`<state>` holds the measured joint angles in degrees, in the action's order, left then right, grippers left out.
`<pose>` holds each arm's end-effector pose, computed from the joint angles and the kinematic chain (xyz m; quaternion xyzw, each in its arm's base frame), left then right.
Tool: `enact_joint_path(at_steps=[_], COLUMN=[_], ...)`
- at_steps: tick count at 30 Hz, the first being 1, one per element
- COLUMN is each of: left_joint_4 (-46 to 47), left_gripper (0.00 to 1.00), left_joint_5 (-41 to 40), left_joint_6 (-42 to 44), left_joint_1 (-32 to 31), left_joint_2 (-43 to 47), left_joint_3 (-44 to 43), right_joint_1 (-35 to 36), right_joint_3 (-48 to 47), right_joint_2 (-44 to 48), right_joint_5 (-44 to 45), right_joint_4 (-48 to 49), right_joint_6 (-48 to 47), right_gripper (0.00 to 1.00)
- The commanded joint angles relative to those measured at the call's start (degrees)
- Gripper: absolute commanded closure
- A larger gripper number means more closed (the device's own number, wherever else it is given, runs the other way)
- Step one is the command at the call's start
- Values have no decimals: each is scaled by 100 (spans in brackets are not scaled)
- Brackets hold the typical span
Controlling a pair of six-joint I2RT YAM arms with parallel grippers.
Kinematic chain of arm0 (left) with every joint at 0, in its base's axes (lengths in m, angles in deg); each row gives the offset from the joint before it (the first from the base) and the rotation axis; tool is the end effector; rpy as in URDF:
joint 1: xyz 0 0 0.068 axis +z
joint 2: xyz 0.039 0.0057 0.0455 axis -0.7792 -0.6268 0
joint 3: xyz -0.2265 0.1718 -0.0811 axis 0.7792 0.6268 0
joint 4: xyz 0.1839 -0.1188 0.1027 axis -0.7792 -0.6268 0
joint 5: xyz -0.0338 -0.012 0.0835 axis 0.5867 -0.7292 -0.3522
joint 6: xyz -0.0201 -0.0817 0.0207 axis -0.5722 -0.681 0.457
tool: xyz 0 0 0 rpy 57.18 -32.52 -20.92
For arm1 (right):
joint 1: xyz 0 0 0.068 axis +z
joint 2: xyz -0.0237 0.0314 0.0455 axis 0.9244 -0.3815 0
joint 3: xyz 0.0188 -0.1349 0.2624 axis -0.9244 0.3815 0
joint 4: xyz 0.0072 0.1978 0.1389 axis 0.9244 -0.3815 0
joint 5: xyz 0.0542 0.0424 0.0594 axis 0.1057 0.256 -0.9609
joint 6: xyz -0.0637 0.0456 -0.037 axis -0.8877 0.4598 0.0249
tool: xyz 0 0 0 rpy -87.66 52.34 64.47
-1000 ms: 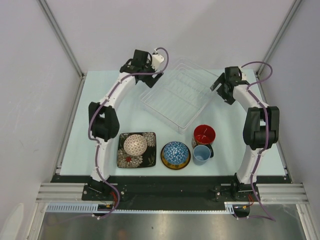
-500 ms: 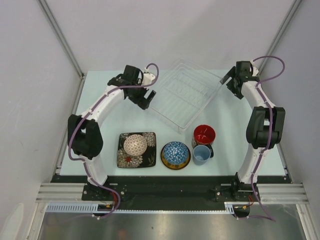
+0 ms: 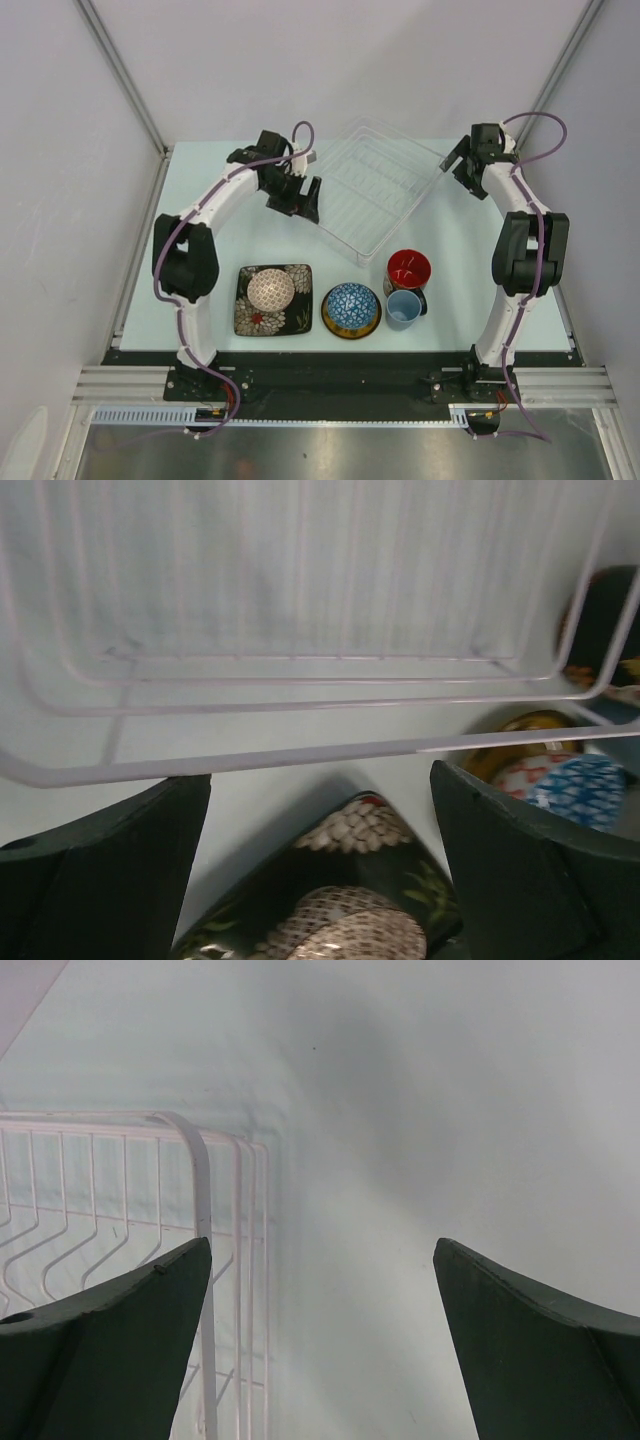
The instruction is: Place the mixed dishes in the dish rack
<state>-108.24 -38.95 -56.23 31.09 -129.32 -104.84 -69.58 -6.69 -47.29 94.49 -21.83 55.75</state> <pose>0.3930 -0.1740 0.2560 0.2444 0.9247 -0.2136 0.1989 0.4668 -0.0293 0.2544 0.3166 0.8697 0.0275 0.3776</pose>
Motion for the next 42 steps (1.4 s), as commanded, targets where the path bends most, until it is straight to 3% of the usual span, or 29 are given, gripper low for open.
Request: enact_joint_path(at_steps=[1,5,15,24,28,34,38,42], left_joint_4=[-84,295,726,823,761,919,990,998], left_gripper=[4,4,4,5,5,5,5,5], left_joint_5=[1517,1474,333,-108,-222,-214,-249,-301], left_joint_6=[-1120,-1482,-1781,-1825,-1746,-1711,-1649,-1588], left_joint_1=[164,190,199,348,428,480,489,489], left_joint_2=[76,297,78,-590,-898,-784,-696,-617], left_joint_3=[-362,33,201,-800,-1178,-758,-608,-564], right_joint_1=[33,68,7,-108,-151,182,182,182], right_joint_3=[41,199,323,375,683,929,641,61], right_joint_2=[58,145,277,233,426,1480,1614,948], right_joint_5=[116,116,213,274,91,-208,-560,-640], right_joint_4=[22,57,232,197,242,601,883,725], right_joint_6=[-178,-187,-345,-442,-399,-486,-337,-267], right_gripper=[0,0,0,0,0,0,0,0])
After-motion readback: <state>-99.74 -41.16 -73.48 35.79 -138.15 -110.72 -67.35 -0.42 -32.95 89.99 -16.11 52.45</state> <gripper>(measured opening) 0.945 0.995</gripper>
